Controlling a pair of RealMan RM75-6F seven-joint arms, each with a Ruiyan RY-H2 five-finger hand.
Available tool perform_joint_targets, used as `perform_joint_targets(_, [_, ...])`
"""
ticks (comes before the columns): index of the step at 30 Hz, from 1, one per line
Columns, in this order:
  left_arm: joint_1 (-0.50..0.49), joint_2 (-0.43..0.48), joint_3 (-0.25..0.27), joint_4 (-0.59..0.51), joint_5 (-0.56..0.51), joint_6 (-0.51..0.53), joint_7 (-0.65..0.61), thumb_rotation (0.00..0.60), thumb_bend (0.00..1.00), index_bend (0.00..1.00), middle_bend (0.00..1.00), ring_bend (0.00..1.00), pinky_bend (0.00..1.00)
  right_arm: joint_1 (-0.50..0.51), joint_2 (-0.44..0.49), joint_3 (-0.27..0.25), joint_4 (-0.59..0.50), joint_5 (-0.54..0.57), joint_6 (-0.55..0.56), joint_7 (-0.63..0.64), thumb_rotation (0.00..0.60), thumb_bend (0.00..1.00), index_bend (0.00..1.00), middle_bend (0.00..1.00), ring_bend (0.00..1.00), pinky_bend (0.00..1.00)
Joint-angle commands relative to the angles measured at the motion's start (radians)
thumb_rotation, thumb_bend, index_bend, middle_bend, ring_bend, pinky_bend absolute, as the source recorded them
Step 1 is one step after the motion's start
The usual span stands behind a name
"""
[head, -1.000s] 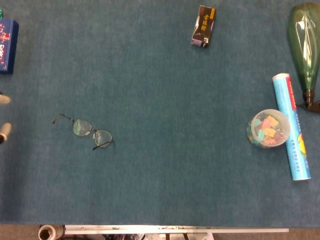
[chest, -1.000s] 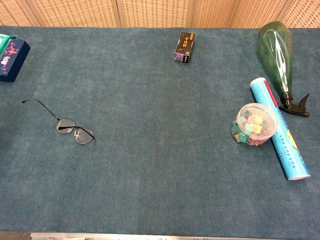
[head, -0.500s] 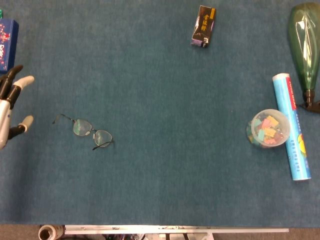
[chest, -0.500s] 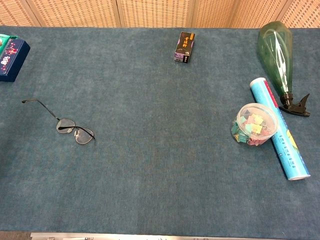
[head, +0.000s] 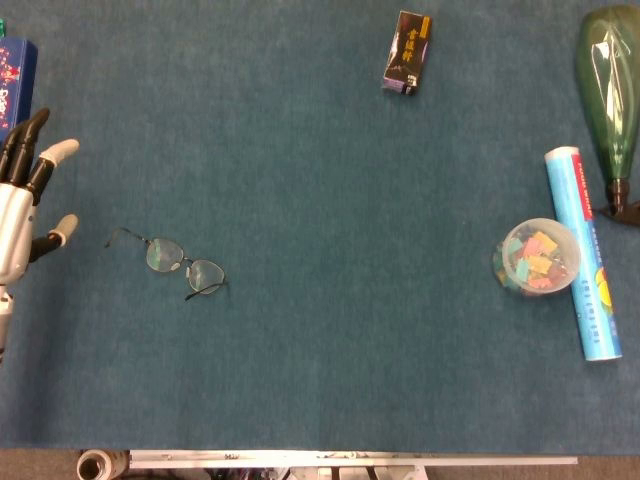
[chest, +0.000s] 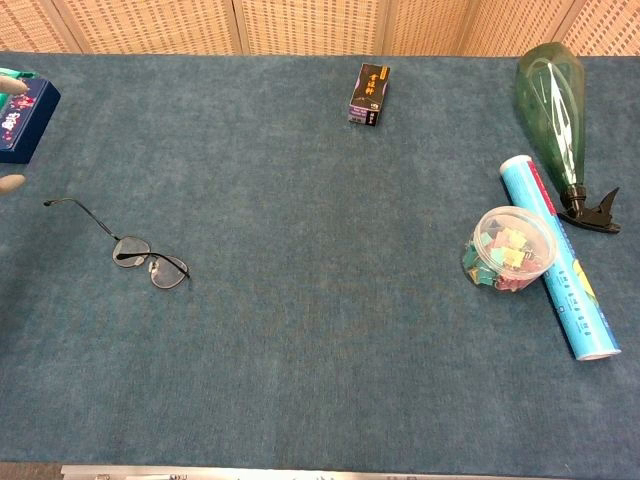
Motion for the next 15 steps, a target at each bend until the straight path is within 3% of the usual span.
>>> perform_joint_targets(1, [-0.017,-0.036,0.003,0.046,0.01,0.01,-0.042,0.6,0.13,0.22,0.05,0.1,0.34,0.001,-0.001,-0.001,-0.001,0.0,-0.001,-0.002,0.6,0.21,0.22,0.3,0.36,0.47])
perform_joint_targets(15, [-0.058,-0.098,0.026,0.107,0.038,0.018,-0.088,0.6,0.13,0.22,0.05,0.1,0.33,-0.001,-0.001,-0.004,-0.002,0.002,0.0,-0.003,0.6,0.21,0.22,0.3,0.36,0.47])
